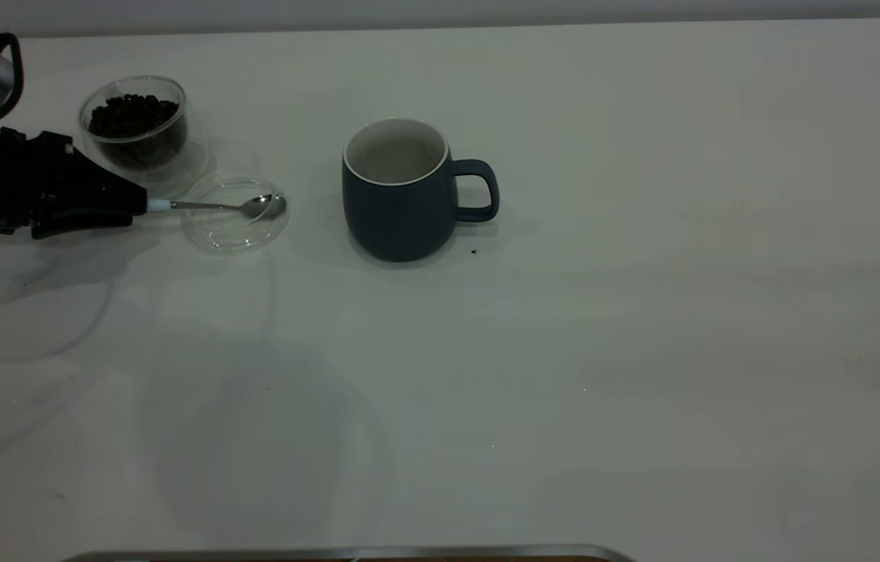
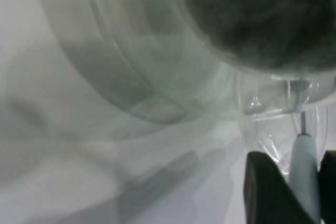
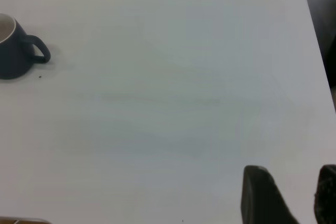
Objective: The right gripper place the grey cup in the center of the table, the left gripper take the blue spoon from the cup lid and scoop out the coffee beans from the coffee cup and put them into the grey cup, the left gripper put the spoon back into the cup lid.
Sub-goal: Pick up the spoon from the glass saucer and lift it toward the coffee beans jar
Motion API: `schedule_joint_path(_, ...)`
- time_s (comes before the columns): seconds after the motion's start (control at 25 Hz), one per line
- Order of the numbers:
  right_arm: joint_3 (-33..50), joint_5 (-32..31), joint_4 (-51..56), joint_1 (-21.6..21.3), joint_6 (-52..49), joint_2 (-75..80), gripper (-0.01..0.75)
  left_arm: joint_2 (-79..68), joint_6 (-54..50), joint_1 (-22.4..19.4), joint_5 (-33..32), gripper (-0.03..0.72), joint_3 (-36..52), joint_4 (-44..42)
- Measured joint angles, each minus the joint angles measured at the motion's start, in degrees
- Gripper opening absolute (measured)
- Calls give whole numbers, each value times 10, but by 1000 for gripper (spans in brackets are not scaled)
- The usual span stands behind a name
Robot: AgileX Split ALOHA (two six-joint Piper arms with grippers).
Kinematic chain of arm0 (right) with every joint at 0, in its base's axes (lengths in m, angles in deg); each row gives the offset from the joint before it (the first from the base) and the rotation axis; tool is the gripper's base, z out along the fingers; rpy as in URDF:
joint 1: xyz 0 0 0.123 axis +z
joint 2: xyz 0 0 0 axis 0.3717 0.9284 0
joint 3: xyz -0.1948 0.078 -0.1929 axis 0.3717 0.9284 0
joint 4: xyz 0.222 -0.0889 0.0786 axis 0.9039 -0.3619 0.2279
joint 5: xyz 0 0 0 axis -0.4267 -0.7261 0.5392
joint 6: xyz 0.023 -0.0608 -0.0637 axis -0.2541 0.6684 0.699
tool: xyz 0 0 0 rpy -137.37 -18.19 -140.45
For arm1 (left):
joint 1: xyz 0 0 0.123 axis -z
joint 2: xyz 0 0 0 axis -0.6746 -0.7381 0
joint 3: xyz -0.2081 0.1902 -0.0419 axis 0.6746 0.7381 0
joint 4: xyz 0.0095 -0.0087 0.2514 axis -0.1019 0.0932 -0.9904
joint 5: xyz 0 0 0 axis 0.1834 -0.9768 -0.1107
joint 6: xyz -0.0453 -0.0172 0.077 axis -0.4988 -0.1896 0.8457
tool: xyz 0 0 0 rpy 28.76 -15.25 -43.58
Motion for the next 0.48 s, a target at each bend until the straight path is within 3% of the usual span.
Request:
schedule_joint_path(0.2,0,0,0,0,0,0,281,0,0,0,-33,138,0,5)
schedule_joint_path(0.48,0,0,0,0,0,0,281,-1,2,0,-23,134,0,4)
